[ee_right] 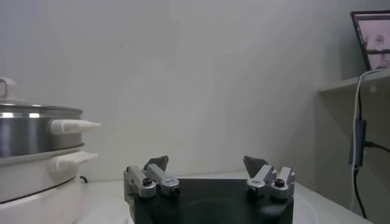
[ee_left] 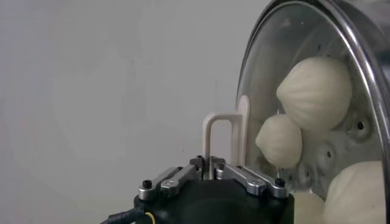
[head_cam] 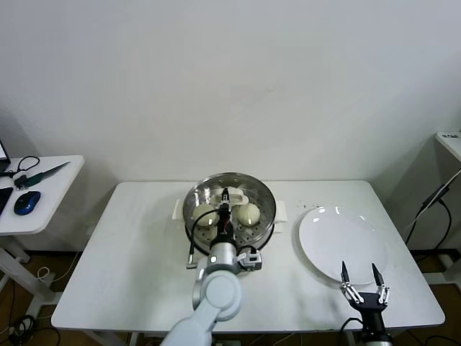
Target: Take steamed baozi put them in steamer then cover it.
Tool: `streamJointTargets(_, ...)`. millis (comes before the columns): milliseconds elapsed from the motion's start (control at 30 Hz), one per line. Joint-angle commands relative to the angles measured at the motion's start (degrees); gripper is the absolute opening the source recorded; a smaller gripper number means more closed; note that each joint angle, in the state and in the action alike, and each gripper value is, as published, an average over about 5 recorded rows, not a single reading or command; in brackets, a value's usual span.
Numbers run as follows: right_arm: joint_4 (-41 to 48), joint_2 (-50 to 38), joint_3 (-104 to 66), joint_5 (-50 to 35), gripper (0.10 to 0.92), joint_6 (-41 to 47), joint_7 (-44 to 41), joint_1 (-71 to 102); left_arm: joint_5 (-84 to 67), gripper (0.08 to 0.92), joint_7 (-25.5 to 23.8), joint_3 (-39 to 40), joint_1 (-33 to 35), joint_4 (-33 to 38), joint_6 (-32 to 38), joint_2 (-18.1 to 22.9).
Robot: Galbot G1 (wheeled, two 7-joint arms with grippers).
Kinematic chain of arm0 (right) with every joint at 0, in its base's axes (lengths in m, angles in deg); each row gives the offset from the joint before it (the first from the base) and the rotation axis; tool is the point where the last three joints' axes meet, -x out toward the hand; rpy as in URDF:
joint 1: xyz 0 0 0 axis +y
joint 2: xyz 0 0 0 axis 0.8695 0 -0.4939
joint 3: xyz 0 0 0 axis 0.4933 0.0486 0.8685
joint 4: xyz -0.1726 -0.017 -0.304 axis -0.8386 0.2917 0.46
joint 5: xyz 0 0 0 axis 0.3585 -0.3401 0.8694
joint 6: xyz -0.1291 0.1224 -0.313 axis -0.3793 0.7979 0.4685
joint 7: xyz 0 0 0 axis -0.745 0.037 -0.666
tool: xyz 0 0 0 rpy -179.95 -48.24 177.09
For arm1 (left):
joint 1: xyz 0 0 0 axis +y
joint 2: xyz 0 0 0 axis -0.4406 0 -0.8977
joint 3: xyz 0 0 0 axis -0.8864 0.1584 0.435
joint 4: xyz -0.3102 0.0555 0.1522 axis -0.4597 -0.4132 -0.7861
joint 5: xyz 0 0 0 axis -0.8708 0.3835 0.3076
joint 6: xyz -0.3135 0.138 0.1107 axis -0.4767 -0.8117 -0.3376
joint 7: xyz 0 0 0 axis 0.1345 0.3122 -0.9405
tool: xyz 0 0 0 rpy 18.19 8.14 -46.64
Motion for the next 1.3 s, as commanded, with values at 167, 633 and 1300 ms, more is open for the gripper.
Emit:
streamJointTargets(167, -0.9, -0.2, 0.0, -0.4, 0.823, 2.2, -0.3, 0.1, -4.0, 0.339, 0.6, 0.3, 0.1, 2.3, 0.0, -1.0)
streamJointTargets(633, -4.3, -3.3, 3.5, -0.5, 0.823, 6.5, 7.3, 1.0, -26.8, 0.744, 5.8, -1.9, 10.2, 23.0, 3.5, -9.4)
streamJointTargets(1300, -2.3, -4.3, 4.9, 0.3, 0.823, 7.4, 6.6, -0.5, -103.7, 0.823, 21.7, -44.6, 35.3, 12.8, 43.8, -15.5)
